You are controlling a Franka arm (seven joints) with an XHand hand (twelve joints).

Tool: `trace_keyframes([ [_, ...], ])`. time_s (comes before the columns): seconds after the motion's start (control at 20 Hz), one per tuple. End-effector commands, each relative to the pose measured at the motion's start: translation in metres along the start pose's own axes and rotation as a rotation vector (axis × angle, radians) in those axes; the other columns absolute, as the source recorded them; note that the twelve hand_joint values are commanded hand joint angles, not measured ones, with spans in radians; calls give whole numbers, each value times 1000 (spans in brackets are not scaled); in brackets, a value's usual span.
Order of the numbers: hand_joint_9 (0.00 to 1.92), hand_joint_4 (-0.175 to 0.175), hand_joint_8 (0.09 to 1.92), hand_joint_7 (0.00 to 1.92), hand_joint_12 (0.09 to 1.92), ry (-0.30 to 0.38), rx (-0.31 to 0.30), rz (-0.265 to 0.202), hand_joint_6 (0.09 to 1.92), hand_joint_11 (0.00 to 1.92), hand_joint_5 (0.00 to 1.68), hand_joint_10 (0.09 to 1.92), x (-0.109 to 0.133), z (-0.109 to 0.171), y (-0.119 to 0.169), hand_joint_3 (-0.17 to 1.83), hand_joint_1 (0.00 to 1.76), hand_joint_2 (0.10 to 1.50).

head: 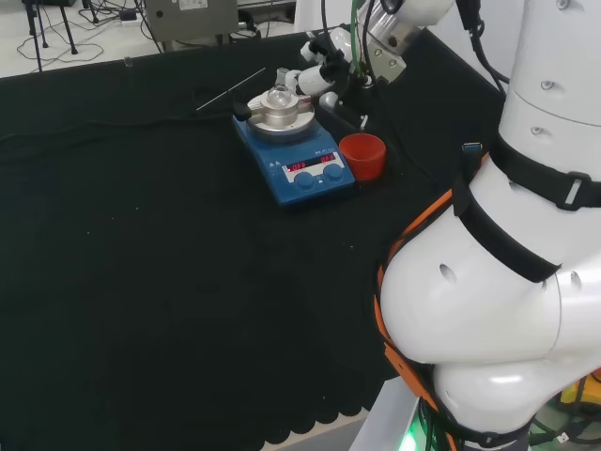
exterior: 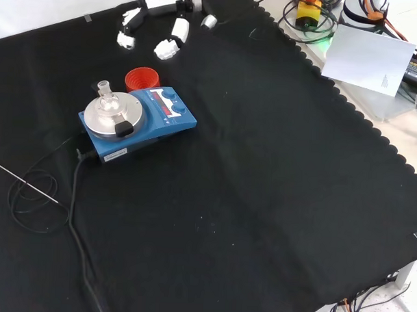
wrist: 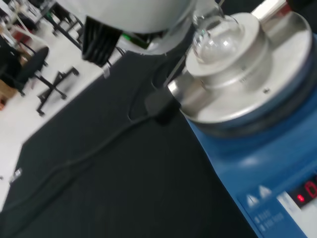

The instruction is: Turn on the heater.

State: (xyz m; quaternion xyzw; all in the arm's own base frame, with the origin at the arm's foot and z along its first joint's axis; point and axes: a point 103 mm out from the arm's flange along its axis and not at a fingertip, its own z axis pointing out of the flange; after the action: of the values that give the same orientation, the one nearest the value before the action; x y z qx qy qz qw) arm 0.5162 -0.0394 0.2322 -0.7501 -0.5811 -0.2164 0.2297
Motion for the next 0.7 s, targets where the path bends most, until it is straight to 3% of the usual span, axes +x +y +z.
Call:
trace_keyframes([
  [0.05,689,-30,676,651,1393,-142,187,75,412,164,339,679,-9,-6,-27,771,1050,578],
  [0.2,832,-27,661,749,1359,-263,306,127,287,344,314,621,-8,-7,-34,791,1052,593],
  [0.35,905,-24,658,814,1334,-318,389,155,211,455,289,601,-8,-5,-41,793,1030,610],
  [0.55,1124,-30,698,1034,1250,-390,444,162,116,696,274,615,-6,-1,-51,786,1036,620],
  [0.7,1297,-41,786,1196,1118,-406,475,169,87,1019,260,685,-6,-1,-58,770,1062,634],
])
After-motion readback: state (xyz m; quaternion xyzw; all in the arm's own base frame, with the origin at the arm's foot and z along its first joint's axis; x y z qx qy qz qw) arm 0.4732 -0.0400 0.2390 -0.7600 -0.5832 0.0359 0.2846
